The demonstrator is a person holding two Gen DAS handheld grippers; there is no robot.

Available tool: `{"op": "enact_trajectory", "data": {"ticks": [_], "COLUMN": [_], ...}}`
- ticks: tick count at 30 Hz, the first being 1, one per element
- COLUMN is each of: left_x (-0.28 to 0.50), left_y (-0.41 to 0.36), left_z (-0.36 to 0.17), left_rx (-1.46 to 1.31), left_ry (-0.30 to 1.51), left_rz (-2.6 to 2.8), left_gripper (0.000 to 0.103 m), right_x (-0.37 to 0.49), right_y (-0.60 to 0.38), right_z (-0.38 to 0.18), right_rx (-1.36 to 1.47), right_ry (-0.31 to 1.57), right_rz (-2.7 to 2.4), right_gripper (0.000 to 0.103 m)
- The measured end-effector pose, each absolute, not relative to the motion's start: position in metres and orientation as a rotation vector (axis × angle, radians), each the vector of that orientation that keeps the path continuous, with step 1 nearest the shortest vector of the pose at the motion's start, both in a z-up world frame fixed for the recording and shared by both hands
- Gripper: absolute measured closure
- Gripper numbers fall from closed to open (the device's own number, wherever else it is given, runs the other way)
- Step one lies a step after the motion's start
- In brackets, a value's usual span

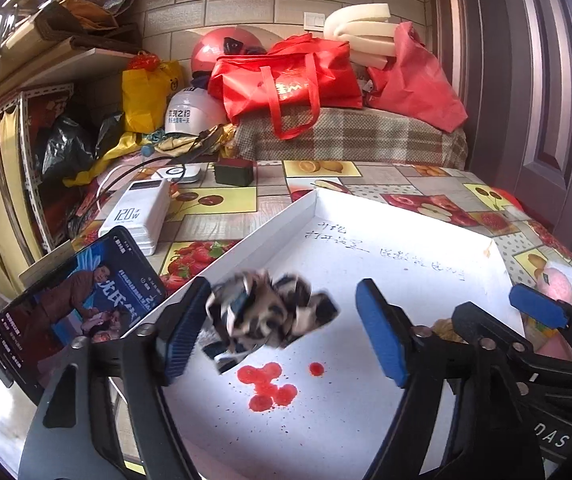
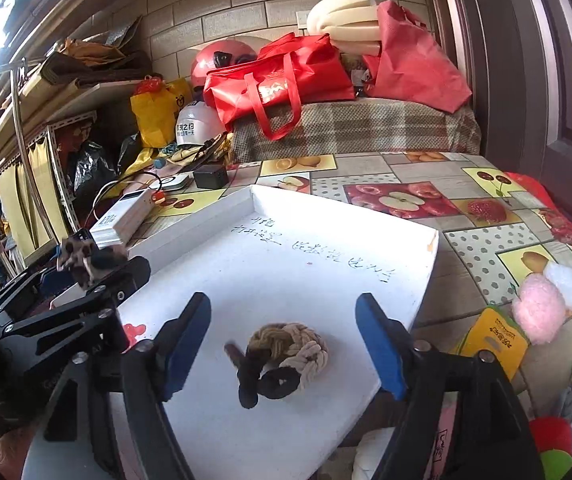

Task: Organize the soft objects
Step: 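Drop the cloth into the white box with left gripper while right drops the knot, then grasp the pink tissue pack with left gripper while right approaches the foam block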

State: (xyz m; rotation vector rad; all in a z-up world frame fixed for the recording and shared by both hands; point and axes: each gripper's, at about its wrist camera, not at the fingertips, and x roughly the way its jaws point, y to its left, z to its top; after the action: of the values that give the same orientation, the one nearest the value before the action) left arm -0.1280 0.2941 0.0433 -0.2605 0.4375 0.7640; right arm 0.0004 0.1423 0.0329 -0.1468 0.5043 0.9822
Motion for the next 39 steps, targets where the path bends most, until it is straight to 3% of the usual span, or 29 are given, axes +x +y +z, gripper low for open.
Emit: {"op": "enact_trajectory", "data": {"ticks": [2,3,14,27,36,39], "left_x": [-0.134,-0.134,-0.139,-0.135,-0.122,-0.117], "left_y": [0.301,0.301,0.278,0.220,0.161,0.154], "left_z": [0.042,0.043,0.051,0.056,0.059,0.058], "left_rx": [-0.302,-0.305,-0.186,-0.105,-0.073,-0.074], "left_ry": [0.426,0.422,0.348,0.289,0.311,0.337], "left_rz": [0.775,0.773,0.831,0.682,0.511,0.501], "left_gripper": [0.000,0.000,0.000,0.000,0.000,0.000], "right_x": [0.007,0.007,-0.020,-0.031,-0.002,0.022], "right_y": [0.140,0.139,0.120,0.037,-0.058,-0.075], "right_z": [0.032,0.032,0.045,0.047,0.063,0.064], "right_rx": [-0.117,-0.113,-0.083,-0.098,0.105,0.118], "right_ry": [0.530,0.531,0.339,0.290,0.150,0.190], "right_rz": [0.989,0.989,0.978,1.036,1.013,0.952], "right_gripper": [0.004,0.000,0.000,0.000,0.000,0.000]}}
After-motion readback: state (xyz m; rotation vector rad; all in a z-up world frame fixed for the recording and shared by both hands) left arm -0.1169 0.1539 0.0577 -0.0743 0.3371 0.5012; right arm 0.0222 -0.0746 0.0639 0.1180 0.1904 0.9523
